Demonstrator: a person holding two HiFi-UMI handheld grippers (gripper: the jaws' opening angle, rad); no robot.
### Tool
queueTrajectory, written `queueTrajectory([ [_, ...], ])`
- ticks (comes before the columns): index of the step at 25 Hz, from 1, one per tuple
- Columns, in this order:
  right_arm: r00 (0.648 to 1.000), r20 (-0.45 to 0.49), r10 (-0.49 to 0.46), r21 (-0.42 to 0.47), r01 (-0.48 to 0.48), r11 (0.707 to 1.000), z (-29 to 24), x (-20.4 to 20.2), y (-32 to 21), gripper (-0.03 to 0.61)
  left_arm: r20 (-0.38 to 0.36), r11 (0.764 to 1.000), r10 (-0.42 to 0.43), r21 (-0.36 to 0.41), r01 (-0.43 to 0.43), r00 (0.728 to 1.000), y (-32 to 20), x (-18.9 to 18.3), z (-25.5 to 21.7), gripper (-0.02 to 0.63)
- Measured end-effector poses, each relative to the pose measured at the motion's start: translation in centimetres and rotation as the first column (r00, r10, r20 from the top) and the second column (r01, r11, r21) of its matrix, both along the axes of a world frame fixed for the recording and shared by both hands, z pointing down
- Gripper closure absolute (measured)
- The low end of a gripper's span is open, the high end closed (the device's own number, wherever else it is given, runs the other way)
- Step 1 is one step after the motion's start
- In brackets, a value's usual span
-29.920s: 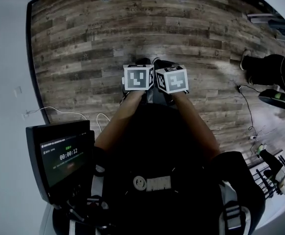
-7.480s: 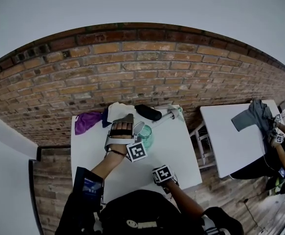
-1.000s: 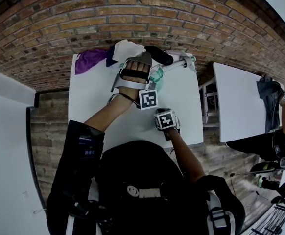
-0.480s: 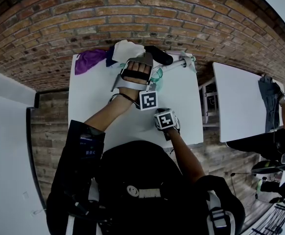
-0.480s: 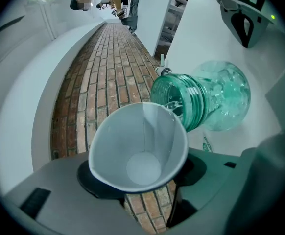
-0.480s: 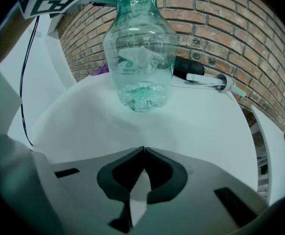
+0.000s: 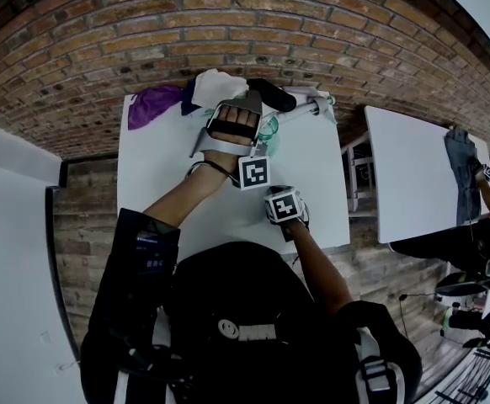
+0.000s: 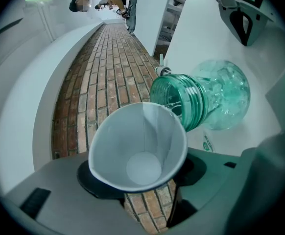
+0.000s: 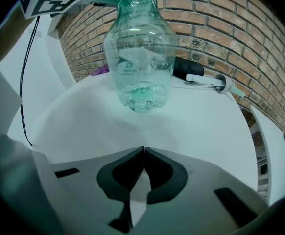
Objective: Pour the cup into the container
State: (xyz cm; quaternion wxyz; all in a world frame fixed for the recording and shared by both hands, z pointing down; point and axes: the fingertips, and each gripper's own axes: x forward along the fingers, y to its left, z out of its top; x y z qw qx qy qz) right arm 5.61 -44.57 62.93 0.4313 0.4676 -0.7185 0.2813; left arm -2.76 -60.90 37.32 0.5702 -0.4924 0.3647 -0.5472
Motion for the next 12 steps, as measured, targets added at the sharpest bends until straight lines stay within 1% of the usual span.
queueTrajectory([
  [5, 1.000, -0.001, -0.001, 0.000, 0.001, 1.000, 0.12, 0.10, 0.08, 0.574, -0.008, 1.000, 0.003, -0.007, -0.003, 1.000, 0.05, 0.12, 0.03, 0.322],
  [9, 1.000, -0.001, -0.001, 0.002, 0.001, 1.000, 0.01, 0.02, 0.03, 0.574, -0.038, 0.998, 0.020, -0.053, -0.022, 0.999, 0.13, 0.14, -0.02, 0.322],
  [12, 1.000, 0.000, -0.010, 0.012, 0.010, 1.000, -0.14, -0.13, -0.14, 0.574, -0.045, 0.996, 0.038, -0.084, -0.041, 0.998, 0.44, 0.29, -0.03, 0.322],
])
